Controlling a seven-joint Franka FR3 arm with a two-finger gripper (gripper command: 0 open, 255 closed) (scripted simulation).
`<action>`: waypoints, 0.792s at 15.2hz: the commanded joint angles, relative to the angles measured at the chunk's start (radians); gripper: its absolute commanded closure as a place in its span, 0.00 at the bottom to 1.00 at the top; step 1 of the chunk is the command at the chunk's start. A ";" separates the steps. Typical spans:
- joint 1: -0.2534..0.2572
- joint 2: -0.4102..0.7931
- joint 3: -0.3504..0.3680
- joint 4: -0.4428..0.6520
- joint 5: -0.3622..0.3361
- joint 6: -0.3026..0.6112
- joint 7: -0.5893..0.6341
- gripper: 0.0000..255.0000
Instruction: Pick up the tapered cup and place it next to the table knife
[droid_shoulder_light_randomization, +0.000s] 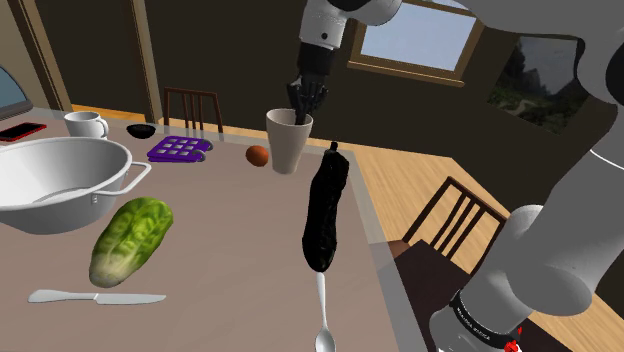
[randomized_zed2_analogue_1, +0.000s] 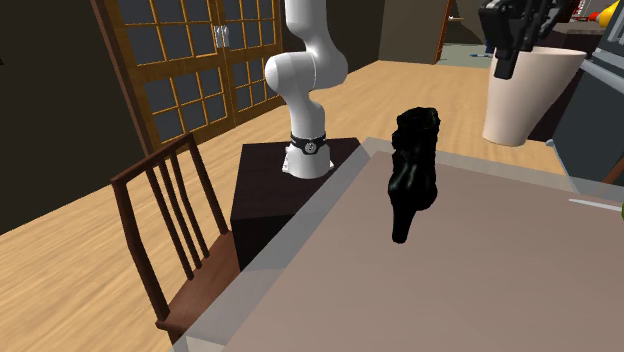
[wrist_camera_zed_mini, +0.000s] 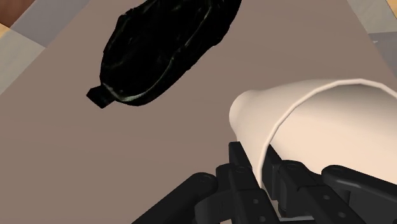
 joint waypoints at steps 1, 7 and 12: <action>0.022 -0.003 0.026 -0.005 0.003 0.010 0.048 1.00; 0.089 0.001 0.104 -0.003 0.006 0.032 0.191 1.00; 0.145 0.033 0.169 0.031 0.000 0.046 0.313 1.00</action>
